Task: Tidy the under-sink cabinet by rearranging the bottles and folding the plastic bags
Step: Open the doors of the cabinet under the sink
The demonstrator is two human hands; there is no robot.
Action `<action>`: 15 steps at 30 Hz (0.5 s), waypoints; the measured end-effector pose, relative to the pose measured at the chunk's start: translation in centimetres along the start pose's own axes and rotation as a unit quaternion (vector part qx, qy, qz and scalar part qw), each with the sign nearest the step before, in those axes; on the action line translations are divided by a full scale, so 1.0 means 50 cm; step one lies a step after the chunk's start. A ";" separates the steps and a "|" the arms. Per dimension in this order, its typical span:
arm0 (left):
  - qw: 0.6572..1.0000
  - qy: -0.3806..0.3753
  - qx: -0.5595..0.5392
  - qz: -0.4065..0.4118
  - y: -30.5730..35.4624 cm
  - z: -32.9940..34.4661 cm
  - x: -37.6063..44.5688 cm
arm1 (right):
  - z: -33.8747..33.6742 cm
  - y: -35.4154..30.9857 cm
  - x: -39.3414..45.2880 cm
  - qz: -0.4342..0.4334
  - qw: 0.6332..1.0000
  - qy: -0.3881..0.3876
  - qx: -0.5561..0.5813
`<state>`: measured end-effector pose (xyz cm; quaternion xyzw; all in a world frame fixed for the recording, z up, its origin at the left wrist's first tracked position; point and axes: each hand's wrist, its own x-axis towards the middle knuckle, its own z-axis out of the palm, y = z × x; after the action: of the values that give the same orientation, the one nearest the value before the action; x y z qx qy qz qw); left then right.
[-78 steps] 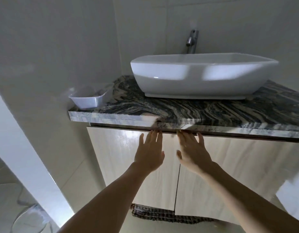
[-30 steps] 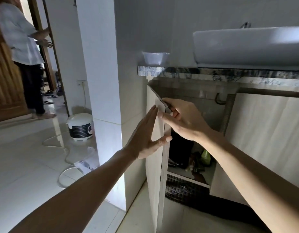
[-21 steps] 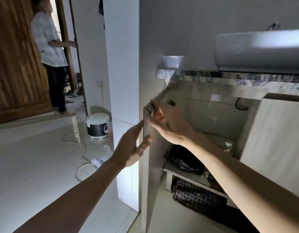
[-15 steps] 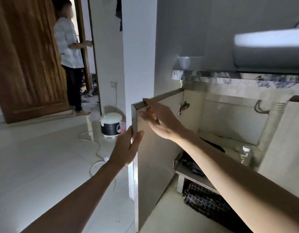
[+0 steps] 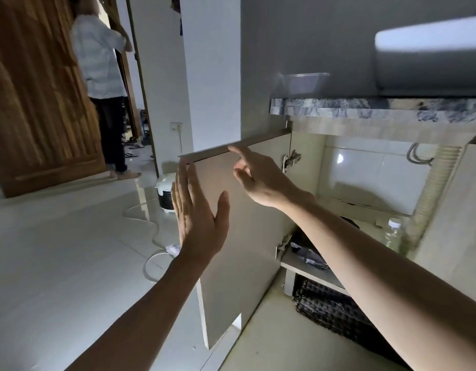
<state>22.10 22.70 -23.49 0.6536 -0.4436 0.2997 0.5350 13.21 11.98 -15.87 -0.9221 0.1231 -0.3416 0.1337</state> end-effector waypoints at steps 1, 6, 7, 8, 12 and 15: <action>0.999 0.007 -0.008 0.035 0.026 0.013 0.001 | -0.020 0.020 -0.018 0.025 1.000 0.004 -0.009; 0.978 -0.126 -0.148 0.079 0.154 0.146 -0.006 | -0.166 0.146 -0.154 0.158 0.981 0.046 -0.107; 0.969 -0.168 -0.166 0.069 0.177 0.182 -0.011 | -0.199 0.168 -0.191 0.187 0.972 0.057 -0.132; 0.957 -0.217 -0.184 0.059 0.204 0.217 -0.018 | -0.233 0.189 -0.229 0.216 0.961 0.068 -0.157; 0.888 -0.398 -0.230 0.028 0.312 0.346 -0.060 | -0.346 0.243 -0.378 0.326 0.909 0.071 -0.250; 0.846 -0.470 -0.249 0.026 0.387 0.431 -0.074 | -0.409 0.264 -0.442 0.380 0.872 0.079 -0.298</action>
<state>1.32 2.19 -23.67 0.5494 -0.7187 -0.1502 0.3988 -18.41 3.38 -18.48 -0.7704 0.5697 -0.2835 -0.0379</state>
